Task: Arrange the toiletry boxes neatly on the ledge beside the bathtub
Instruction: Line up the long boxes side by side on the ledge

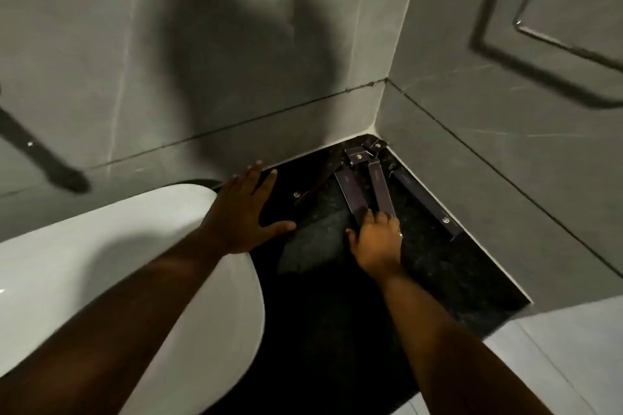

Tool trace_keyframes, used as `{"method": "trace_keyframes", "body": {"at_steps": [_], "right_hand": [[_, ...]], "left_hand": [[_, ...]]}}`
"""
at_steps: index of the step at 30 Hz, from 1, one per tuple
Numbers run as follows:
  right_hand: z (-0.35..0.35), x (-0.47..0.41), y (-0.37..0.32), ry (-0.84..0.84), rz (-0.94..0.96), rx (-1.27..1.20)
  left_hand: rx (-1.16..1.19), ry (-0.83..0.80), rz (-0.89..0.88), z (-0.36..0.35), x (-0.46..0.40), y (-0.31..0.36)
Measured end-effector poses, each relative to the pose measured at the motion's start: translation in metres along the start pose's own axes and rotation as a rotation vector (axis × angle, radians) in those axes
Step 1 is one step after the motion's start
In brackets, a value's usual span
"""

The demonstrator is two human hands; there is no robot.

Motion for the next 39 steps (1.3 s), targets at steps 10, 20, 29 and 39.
{"method": "trace_keyframes", "body": {"at_steps": [10,20,29,39], "right_hand": [[-0.017,0.036,0.009,0.166,0.067,0.03],[-0.025,0.131,0.04,0.222,-0.111,-0.195],[-0.031,0.187,0.026,0.199,-0.032,-0.181],[-0.032,0.202,0.019,0.21,0.029,-0.166]], "left_hand": [[-0.069,0.105,0.026,-0.011,-0.012,-0.026],[-0.004,0.145,0.061,-0.009,-0.022,-0.033],[0.004,0.123,0.032,-0.02,-0.015,-0.031],[-0.008,0.105,0.027,-0.021,-0.011,-0.031]]}}
Point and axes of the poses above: each hand's wrist, its own x-axis away from the middle knuckle, its own z-axis out of the back of the hand, y = z × x, the point moved 9 cm from there along -x, towards the middle knuckle, and after that the axes turned 8 degrees about y, right-handed, at the moved point
